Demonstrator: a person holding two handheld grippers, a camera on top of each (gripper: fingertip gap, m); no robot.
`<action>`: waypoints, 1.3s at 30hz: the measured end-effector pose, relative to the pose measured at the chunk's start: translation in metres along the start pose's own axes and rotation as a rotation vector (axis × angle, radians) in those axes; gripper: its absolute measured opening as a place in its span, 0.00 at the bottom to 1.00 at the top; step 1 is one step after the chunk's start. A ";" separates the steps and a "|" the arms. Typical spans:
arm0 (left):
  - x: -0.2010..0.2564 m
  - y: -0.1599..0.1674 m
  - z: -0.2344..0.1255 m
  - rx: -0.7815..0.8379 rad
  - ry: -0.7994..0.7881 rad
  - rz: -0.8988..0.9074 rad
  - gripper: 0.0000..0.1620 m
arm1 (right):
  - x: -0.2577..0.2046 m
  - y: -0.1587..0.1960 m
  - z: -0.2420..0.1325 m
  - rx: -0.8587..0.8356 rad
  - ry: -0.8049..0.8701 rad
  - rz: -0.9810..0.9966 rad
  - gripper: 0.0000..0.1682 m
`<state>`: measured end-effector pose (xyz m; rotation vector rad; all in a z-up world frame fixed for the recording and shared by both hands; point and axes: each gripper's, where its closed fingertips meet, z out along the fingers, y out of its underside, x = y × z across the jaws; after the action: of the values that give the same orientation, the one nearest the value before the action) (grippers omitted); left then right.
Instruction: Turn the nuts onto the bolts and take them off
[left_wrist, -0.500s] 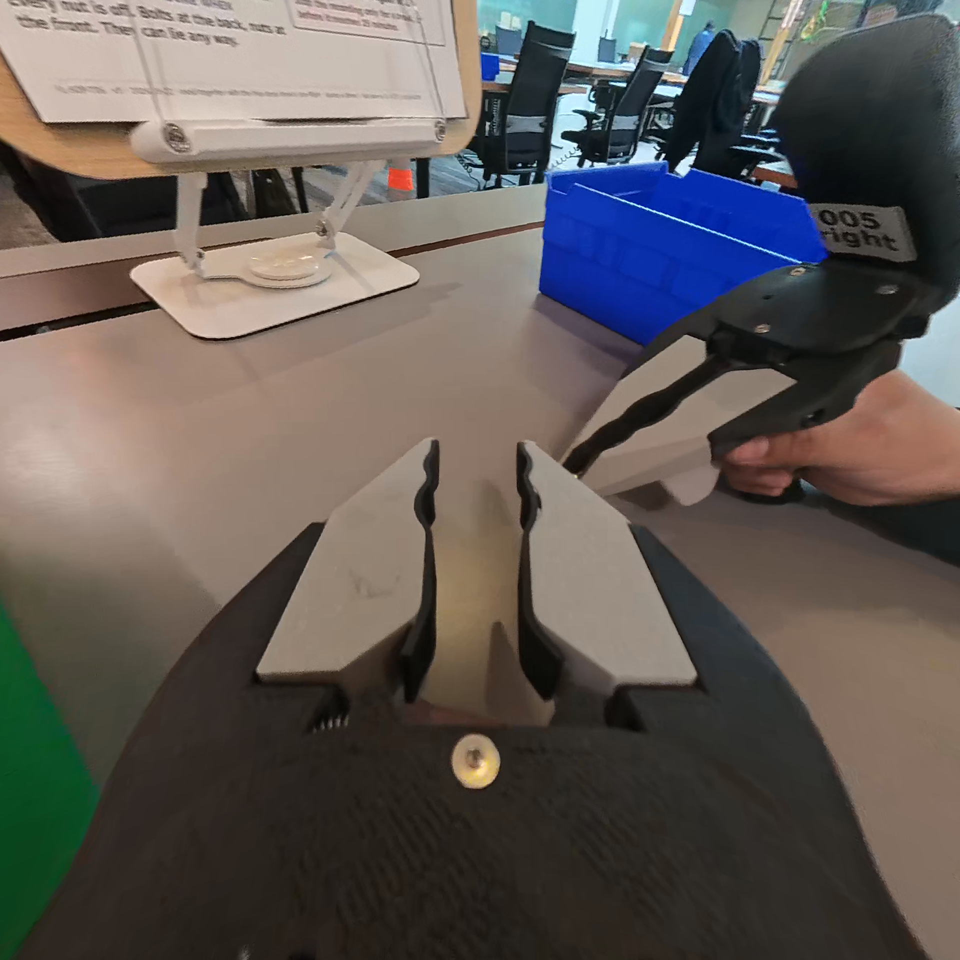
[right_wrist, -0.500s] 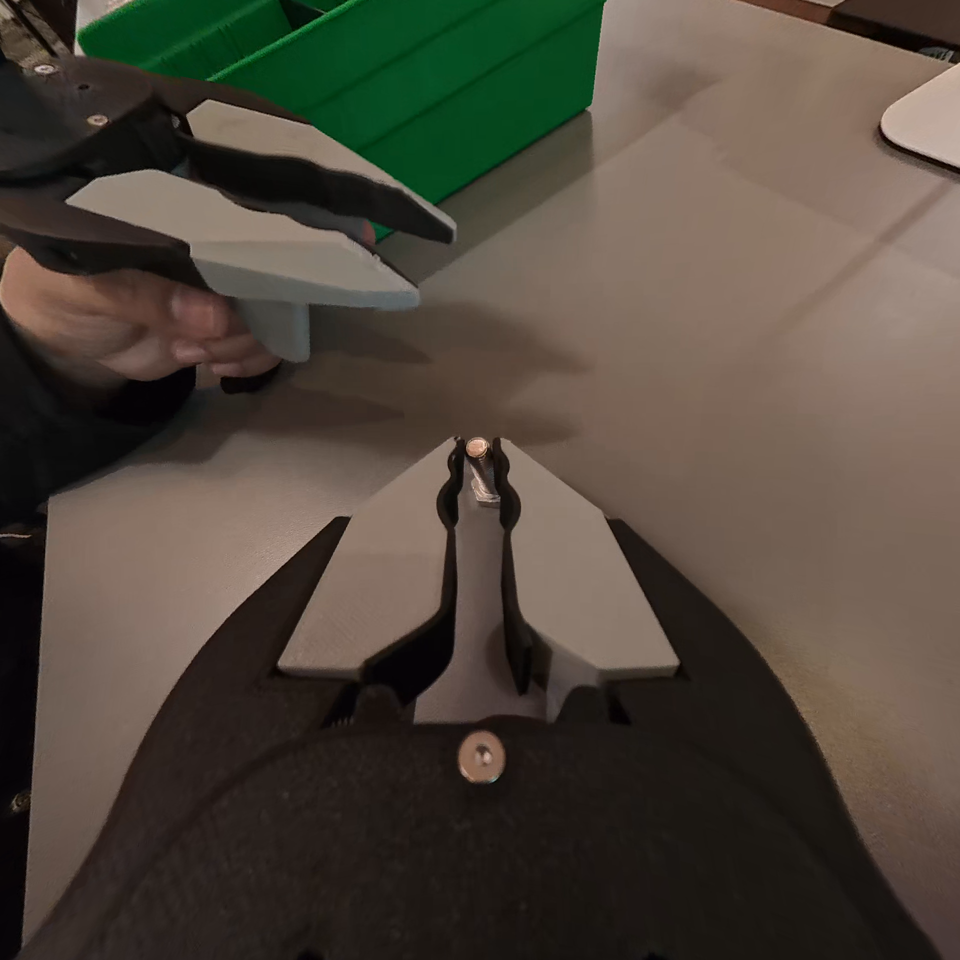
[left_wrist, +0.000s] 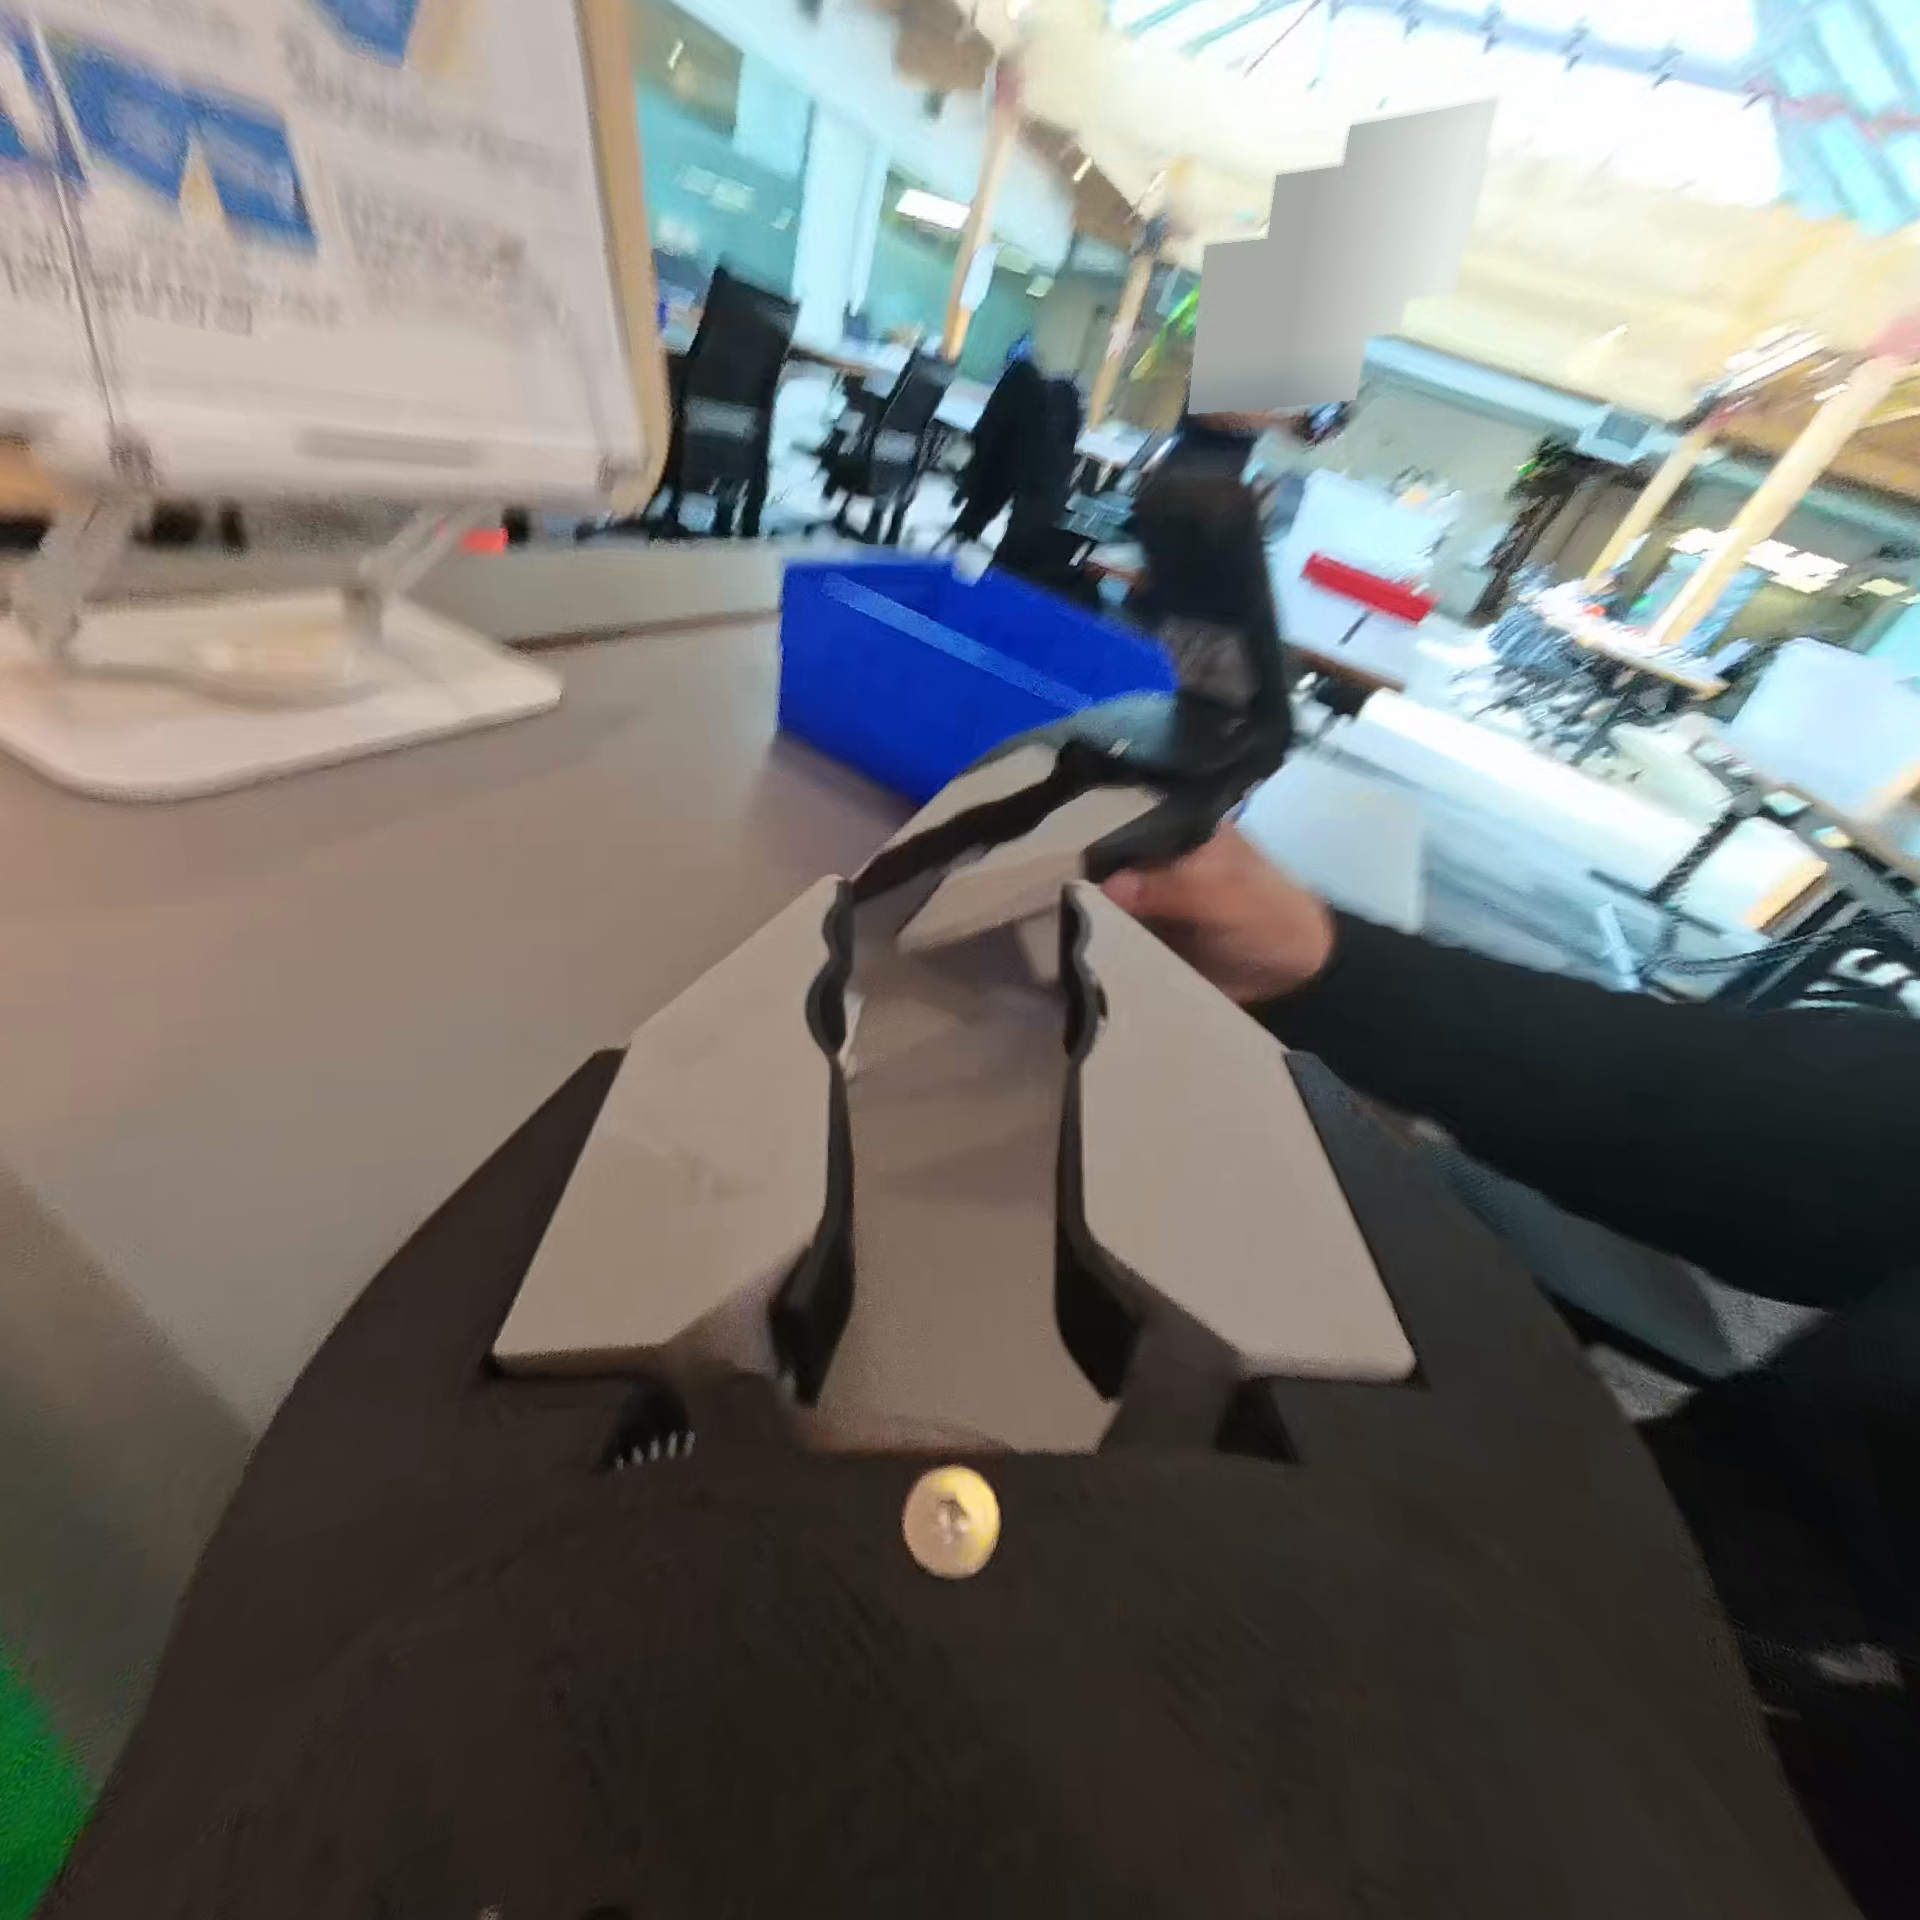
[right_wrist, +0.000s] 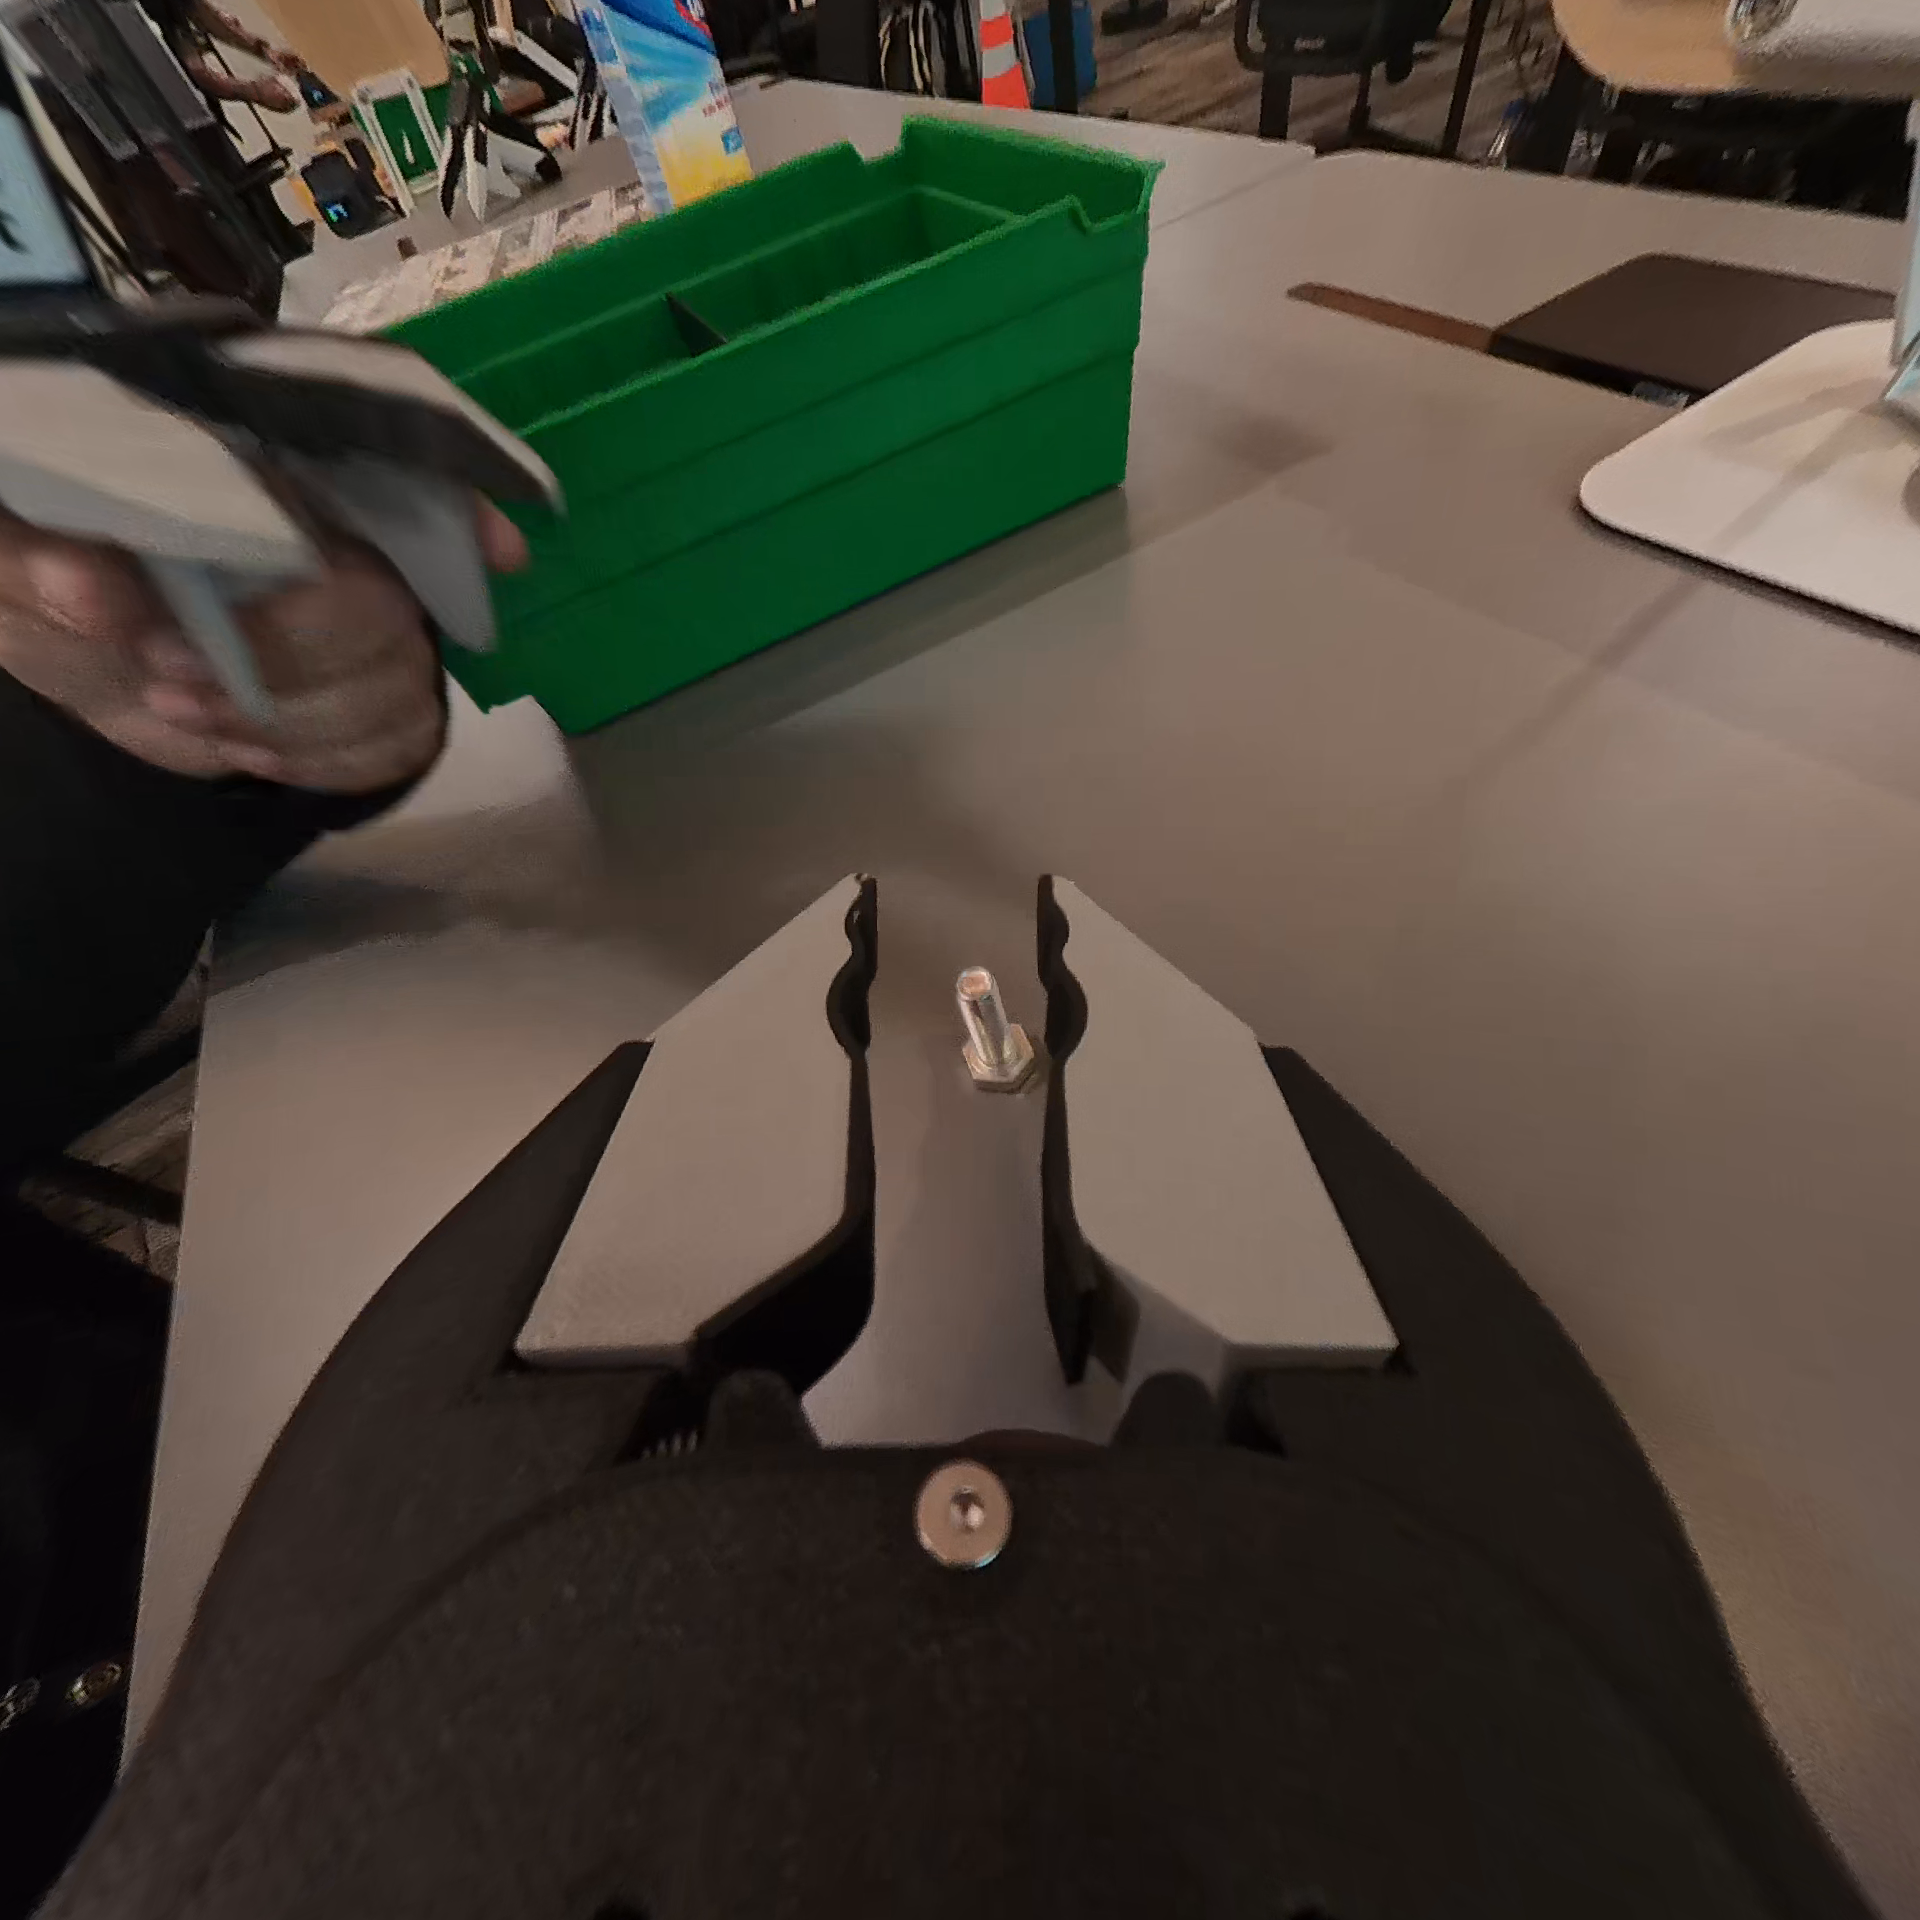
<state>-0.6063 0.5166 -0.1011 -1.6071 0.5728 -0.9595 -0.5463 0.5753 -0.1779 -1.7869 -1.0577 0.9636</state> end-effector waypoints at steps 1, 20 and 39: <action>0.008 -0.022 -0.015 0.047 0.024 0.021 0.23 | -0.002 -0.004 -0.002 0.019 -0.001 -0.006 0.17; -0.154 0.008 -0.197 -0.522 -0.328 0.211 0.27 | -0.021 -0.002 0.010 0.026 -0.054 -0.097 0.19; -0.176 0.085 -0.273 -1.610 -0.431 0.058 0.13 | -0.056 -0.010 -0.002 0.061 -0.158 -0.140 0.19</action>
<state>-0.9176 0.4791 -0.2194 -3.0240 1.1881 0.1462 -0.5667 0.5261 -0.1573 -1.5847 -1.2218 1.0524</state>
